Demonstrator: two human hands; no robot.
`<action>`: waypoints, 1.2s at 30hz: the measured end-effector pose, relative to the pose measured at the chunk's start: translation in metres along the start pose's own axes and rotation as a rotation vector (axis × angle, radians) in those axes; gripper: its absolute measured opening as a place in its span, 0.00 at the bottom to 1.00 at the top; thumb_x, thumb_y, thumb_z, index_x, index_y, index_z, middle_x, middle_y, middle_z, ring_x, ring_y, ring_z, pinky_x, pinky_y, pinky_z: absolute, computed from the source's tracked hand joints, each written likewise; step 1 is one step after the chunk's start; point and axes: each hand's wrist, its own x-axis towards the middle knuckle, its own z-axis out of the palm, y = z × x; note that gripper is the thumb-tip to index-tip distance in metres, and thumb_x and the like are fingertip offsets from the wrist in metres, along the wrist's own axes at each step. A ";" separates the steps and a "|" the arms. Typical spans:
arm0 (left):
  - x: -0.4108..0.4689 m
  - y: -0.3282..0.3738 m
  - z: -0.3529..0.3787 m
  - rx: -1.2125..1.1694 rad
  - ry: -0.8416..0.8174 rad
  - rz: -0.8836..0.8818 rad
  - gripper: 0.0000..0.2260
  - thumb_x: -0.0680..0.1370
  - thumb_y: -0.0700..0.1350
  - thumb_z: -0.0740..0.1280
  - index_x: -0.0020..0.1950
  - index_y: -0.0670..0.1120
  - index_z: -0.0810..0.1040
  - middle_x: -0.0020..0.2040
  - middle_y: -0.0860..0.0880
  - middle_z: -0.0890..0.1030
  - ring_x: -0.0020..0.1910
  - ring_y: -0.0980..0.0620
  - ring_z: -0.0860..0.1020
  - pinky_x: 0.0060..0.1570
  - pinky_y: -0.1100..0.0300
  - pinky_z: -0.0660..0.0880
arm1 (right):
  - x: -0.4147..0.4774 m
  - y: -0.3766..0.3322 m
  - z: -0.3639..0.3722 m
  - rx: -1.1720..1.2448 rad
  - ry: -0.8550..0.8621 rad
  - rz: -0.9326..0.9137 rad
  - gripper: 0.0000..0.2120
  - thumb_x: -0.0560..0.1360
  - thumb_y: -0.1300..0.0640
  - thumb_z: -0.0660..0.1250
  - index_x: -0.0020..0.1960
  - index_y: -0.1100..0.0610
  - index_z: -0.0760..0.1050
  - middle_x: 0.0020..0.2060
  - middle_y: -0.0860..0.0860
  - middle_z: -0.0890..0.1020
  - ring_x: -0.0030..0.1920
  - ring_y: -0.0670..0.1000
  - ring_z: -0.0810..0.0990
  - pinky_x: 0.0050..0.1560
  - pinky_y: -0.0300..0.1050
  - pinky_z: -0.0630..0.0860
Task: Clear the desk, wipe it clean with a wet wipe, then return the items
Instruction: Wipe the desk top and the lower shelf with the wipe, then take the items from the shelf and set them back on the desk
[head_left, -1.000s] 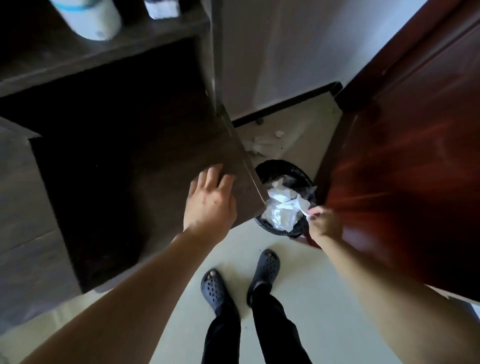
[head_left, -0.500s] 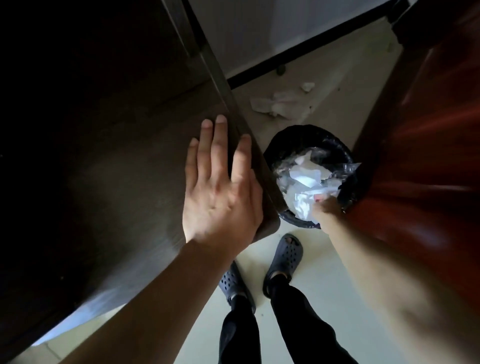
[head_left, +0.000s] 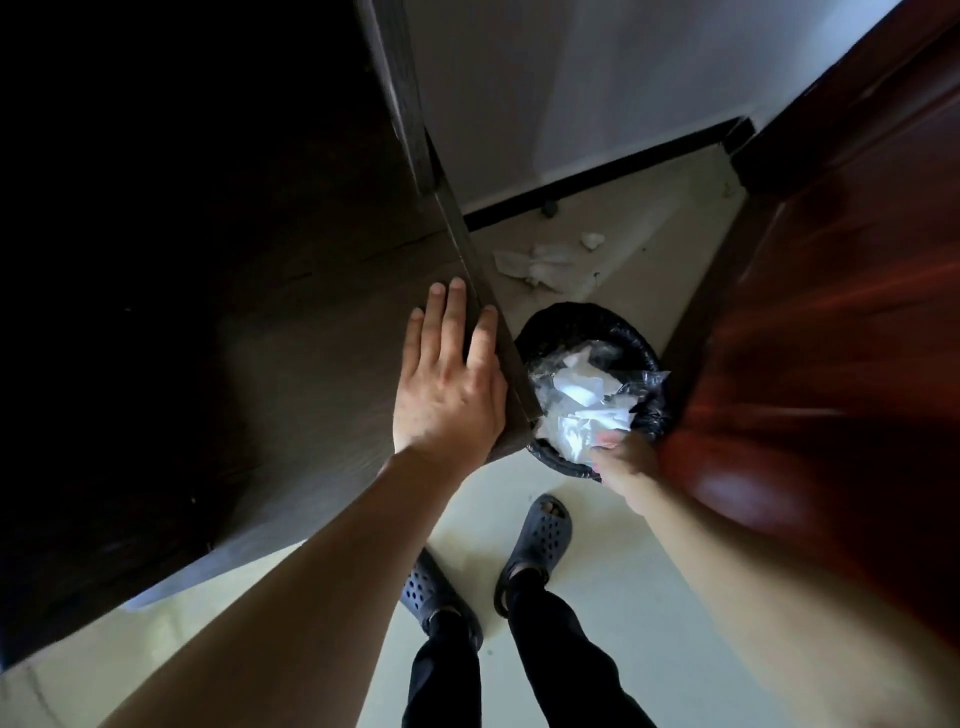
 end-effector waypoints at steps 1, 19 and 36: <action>-0.002 0.000 -0.005 -0.003 -0.030 -0.001 0.20 0.78 0.43 0.60 0.70 0.41 0.69 0.73 0.36 0.63 0.75 0.38 0.58 0.73 0.43 0.57 | -0.013 -0.003 -0.002 0.008 -0.006 -0.029 0.12 0.71 0.62 0.67 0.54 0.60 0.79 0.51 0.58 0.83 0.49 0.58 0.83 0.51 0.49 0.79; -0.072 -0.061 -0.270 -0.121 -0.271 -0.168 0.13 0.79 0.47 0.58 0.60 0.48 0.76 0.57 0.46 0.80 0.54 0.43 0.79 0.51 0.53 0.75 | -0.284 -0.151 -0.056 -0.021 0.086 -0.434 0.11 0.74 0.63 0.66 0.56 0.59 0.79 0.53 0.55 0.83 0.53 0.53 0.81 0.55 0.46 0.77; -0.009 -0.090 -0.348 -0.193 -0.062 -0.337 0.14 0.78 0.45 0.60 0.63 0.47 0.74 0.60 0.47 0.76 0.56 0.44 0.77 0.52 0.52 0.75 | -0.350 -0.392 -0.124 -0.483 0.475 -1.276 0.22 0.72 0.65 0.64 0.66 0.55 0.72 0.70 0.55 0.67 0.67 0.58 0.68 0.52 0.53 0.78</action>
